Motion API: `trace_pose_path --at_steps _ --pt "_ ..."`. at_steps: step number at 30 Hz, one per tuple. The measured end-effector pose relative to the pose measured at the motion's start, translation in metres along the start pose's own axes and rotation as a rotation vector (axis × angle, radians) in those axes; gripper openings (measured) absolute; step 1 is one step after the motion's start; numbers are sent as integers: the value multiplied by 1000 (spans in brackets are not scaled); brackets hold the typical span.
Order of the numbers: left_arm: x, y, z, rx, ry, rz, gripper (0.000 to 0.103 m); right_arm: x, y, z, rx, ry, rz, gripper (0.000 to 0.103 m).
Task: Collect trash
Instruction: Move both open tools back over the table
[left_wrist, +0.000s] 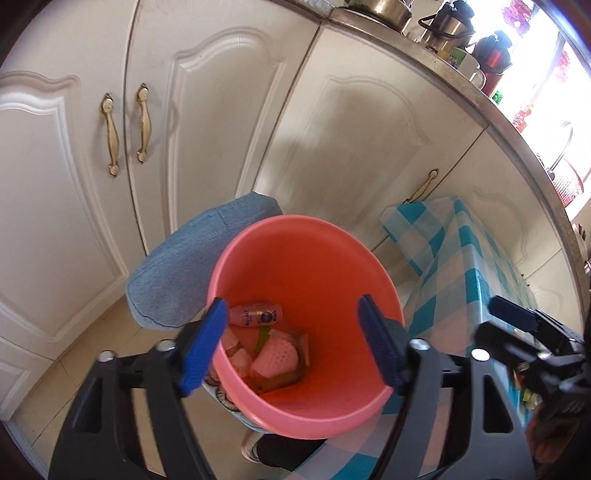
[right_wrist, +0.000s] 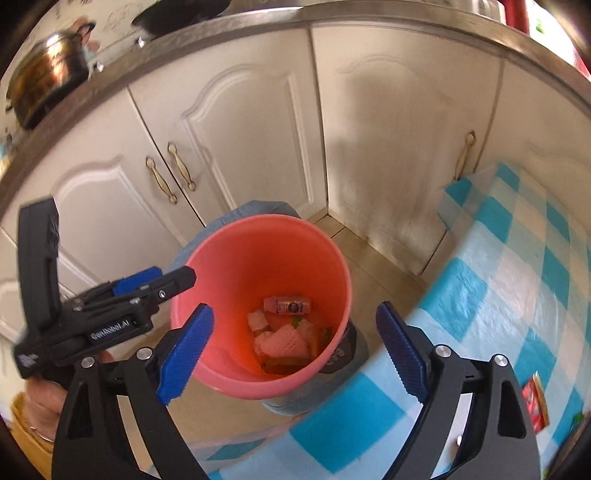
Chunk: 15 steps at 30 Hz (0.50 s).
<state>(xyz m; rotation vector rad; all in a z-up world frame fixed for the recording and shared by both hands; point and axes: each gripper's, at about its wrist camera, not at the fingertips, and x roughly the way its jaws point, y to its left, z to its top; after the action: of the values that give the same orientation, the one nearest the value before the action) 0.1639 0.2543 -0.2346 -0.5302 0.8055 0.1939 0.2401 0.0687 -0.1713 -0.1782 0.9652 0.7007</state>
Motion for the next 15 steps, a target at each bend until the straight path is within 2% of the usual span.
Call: trace_pose_path --at_steps 4,8,11,15 --pt "-5 -2 -6 8 6 -3 90 -22 -9 -9 55 -26 22 89" --pt "-11 -4 -12 9 8 -39 91 -43 -17 -20 90 -70 53 89" --pt "-19 -8 -17 15 -15 -55 94 -62 -23 -30 103 -132 91 89" --pt "-34 -16 -20 32 -52 -92 95 -93 -23 -46 69 -262 88 97"
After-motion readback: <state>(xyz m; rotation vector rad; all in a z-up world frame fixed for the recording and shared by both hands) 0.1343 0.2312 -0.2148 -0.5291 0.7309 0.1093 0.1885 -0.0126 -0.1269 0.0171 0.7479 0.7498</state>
